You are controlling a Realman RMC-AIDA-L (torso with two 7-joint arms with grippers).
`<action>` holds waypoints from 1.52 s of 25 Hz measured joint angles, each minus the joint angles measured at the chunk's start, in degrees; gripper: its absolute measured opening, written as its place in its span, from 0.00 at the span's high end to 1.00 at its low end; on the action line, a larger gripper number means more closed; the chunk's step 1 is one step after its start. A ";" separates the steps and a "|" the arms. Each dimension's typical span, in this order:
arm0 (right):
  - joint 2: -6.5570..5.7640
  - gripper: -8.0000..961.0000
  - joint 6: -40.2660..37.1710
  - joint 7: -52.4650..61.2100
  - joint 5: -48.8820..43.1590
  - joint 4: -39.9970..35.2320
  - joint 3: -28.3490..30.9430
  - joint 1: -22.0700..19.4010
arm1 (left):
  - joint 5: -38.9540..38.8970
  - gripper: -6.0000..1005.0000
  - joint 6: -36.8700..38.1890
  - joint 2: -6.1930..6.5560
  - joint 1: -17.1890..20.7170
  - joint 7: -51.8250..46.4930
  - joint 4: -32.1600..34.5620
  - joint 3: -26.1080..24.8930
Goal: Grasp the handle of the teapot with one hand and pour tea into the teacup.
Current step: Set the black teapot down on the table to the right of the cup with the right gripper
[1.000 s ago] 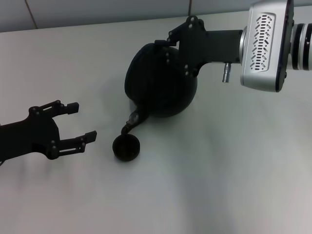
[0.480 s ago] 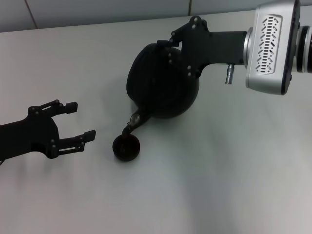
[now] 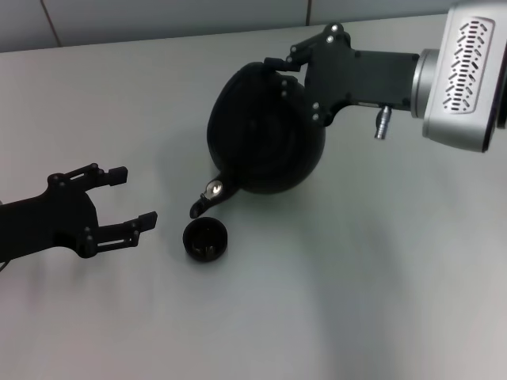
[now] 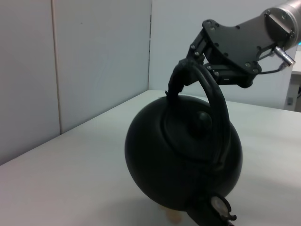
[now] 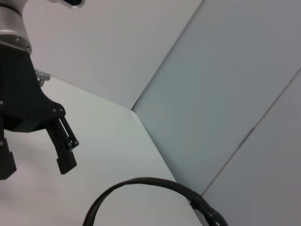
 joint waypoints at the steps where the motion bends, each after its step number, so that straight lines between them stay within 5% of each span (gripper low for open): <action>1: 0.00 0.91 0.00 0.00 0.00 0.00 0.00 0.00 | 0.00 0.16 0.00 -0.02 0.01 0.00 0.00 0.01; 14: -0.22 0.91 0.00 -0.17 15.74 6.20 2.19 -3.74 | 0.00 0.16 -0.04 -0.28 0.16 0.00 -0.07 -0.06; 23: -0.42 0.91 0.02 -0.03 30.02 17.58 7.22 -4.13 | 0.00 0.16 -0.09 -0.50 0.16 0.76 -0.07 0.04; 38: -0.57 0.91 0.05 3.41 32.57 30.60 9.76 0.20 | 0.00 0.16 -0.08 -0.55 -0.15 0.79 -0.08 0.47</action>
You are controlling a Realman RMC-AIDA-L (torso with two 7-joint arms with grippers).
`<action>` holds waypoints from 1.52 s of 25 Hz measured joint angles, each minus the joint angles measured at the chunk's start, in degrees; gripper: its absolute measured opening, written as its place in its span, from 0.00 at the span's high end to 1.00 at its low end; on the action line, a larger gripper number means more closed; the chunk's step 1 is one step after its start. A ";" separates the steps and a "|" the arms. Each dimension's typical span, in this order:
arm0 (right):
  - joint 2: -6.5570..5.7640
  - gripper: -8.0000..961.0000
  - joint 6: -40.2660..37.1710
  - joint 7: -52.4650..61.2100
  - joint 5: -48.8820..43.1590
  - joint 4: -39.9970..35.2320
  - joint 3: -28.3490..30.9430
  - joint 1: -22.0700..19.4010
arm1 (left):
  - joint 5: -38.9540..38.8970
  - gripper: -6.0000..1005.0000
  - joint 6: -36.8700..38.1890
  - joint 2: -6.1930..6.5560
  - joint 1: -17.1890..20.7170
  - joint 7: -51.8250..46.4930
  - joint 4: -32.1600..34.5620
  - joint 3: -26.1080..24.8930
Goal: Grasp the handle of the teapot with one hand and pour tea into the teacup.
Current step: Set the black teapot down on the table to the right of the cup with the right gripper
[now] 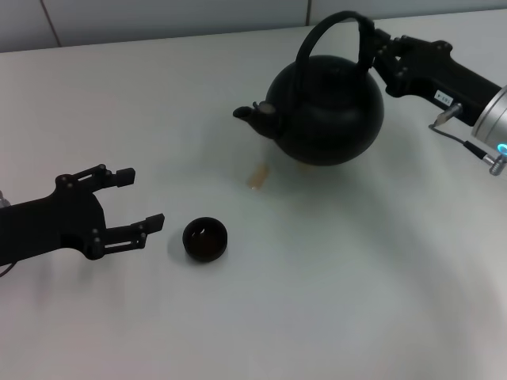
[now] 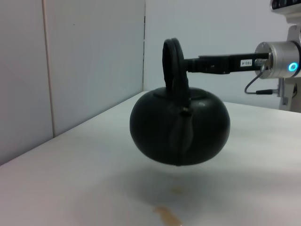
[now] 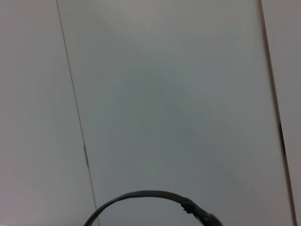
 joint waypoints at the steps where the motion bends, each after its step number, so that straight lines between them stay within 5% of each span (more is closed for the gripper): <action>1: 0.00 0.91 0.00 0.00 0.00 0.00 0.00 0.00 | 0.00 0.16 0.00 -0.03 -0.03 0.00 0.00 0.04; 38: -0.07 0.91 4.98 -0.31 -0.97 5.40 0.04 2.35 | 0.09 0.16 0.04 -0.06 -0.24 0.00 -0.52 0.17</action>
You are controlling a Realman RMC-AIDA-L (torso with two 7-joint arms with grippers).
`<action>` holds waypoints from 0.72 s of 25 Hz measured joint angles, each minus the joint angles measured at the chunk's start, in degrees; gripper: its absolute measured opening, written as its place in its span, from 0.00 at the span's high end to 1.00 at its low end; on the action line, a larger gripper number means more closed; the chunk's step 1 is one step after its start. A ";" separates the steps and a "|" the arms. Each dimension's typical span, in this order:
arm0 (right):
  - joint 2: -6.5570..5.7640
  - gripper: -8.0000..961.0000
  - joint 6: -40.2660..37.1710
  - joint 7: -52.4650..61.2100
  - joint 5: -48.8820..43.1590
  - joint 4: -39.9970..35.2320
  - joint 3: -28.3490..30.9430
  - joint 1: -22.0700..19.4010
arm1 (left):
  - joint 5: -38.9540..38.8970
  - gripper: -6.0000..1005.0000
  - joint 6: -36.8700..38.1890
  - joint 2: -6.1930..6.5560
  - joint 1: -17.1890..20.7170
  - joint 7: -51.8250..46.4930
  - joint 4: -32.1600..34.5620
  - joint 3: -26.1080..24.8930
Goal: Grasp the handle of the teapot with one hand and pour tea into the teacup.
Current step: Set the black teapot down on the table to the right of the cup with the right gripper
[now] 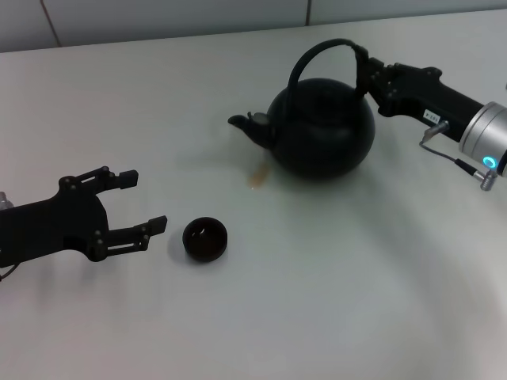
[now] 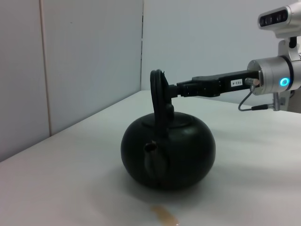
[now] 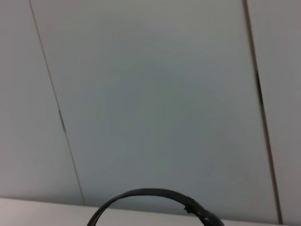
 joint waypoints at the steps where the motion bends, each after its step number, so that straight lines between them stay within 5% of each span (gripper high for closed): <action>1: -0.02 0.91 0.01 0.00 -0.50 0.20 0.04 0.19 | 0.00 0.16 0.06 0.00 0.00 0.00 0.00 0.00; 7: -0.08 0.91 0.76 0.40 -2.65 0.52 0.04 0.77 | 0.00 0.16 0.41 0.00 0.00 0.00 0.00 0.08; 18: 0.09 0.75 0.26 0.41 -2.32 -0.01 0.67 0.23 | 0.35 0.16 0.58 0.00 0.28 0.00 0.10 0.09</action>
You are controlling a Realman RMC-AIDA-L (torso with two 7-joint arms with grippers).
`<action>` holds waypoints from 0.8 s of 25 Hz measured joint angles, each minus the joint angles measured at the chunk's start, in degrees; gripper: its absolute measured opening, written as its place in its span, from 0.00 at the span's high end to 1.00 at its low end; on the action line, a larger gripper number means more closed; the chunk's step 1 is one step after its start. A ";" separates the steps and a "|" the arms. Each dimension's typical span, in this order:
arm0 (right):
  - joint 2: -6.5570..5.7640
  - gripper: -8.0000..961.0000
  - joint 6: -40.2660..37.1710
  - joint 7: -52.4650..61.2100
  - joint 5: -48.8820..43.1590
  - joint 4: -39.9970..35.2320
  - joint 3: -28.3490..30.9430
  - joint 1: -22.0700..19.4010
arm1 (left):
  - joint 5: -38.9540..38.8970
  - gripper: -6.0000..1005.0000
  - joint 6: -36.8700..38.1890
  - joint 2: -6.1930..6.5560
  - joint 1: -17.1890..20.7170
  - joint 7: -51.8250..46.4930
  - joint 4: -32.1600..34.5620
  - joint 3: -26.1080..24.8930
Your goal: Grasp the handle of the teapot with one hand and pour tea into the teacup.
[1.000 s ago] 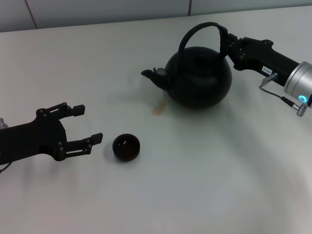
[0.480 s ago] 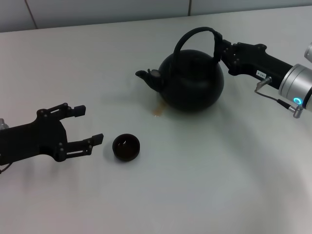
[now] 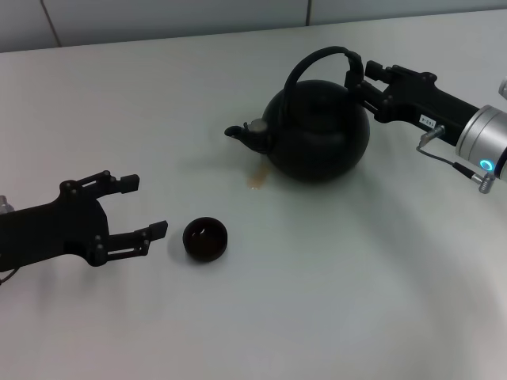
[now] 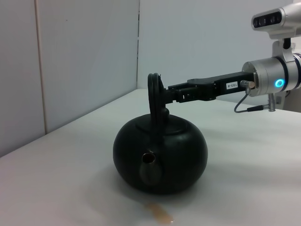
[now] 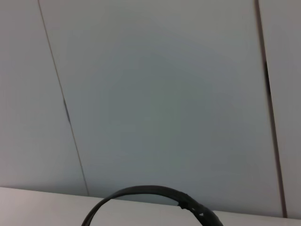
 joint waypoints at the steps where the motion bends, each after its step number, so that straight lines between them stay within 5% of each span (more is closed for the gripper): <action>1: 0.00 0.73 0.00 0.00 0.00 0.00 0.00 0.00 | 0.00 0.16 0.02 0.00 0.07 0.00 0.04 0.00; 6: 0.06 0.64 -0.13 0.00 0.04 -0.03 0.01 0.10 | 0.00 0.16 0.17 0.06 0.14 0.00 0.08 0.00; 9: 0.09 0.41 -0.22 0.00 0.06 -0.03 -0.19 0.12 | 0.00 0.16 0.26 0.07 0.15 0.00 0.08 0.00; 20: 0.29 0.35 -3.27 -0.14 0.28 -1.61 0.70 -1.89 | -1.13 0.16 5.11 0.03 0.25 2.38 0.09 -2.28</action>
